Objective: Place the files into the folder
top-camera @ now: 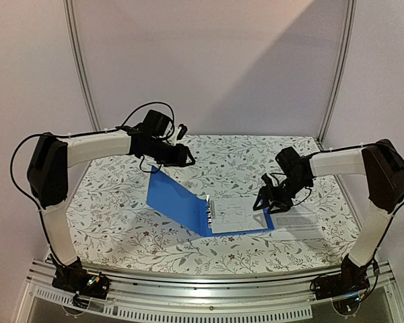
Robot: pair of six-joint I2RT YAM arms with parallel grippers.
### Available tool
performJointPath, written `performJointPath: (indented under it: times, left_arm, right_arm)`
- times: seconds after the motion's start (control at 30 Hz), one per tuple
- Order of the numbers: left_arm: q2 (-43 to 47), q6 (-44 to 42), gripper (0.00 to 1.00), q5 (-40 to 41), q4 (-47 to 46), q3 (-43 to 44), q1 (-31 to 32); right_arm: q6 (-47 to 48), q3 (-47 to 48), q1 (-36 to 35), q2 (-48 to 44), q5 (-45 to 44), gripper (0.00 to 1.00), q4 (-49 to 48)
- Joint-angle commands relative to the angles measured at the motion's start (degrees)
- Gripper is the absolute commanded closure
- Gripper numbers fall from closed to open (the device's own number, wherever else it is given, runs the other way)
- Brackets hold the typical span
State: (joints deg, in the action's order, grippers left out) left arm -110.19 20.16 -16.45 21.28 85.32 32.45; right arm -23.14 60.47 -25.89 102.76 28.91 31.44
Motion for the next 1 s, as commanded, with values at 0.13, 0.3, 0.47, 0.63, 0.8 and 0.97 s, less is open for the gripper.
performJointPath:
  times: [0.13, 0.3, 0.47, 0.63, 0.8, 0.97]
  left_arm:
    - [2.0, -1.1, 0.48, 3.7, 1.3, 1.6, -0.1]
    - [4.8, -4.4, 0.45, 11.0, 6.2, 8.3, 6.1]
    - [4.3, -6.0, 0.43, 16.3, 9.1, 11.8, 15.2]
    - [0.1, -1.3, 0.42, 15.8, 4.7, 12.0, 22.9]
    - [-8.8, 2.4, 0.42, 13.1, 2.1, 18.3, 28.2]
    - [-18.9, 5.3, 0.42, 11.1, 1.5, 26.6, 30.0]
  right_arm:
    - [1.7, 1.0, 3.6, -5.8, -9.7, 0.3, 6.7]
    - [2.7, -4.9, 12.9, -12.6, -13.1, 0.26, 5.1]
    - [2.9, -12.1, 17.6, -19.3, -21.7, 0.19, 2.0]
    - [1.7, -19.4, 22.0, -21.7, -22.5, 0.19, -3.2]
    - [1.1, -21.6, 23.4, -21.9, -23.3, 0.2, -6.6]
    - [2.3, -21.8, 23.8, -22.0, -27.8, 0.19, -7.3]
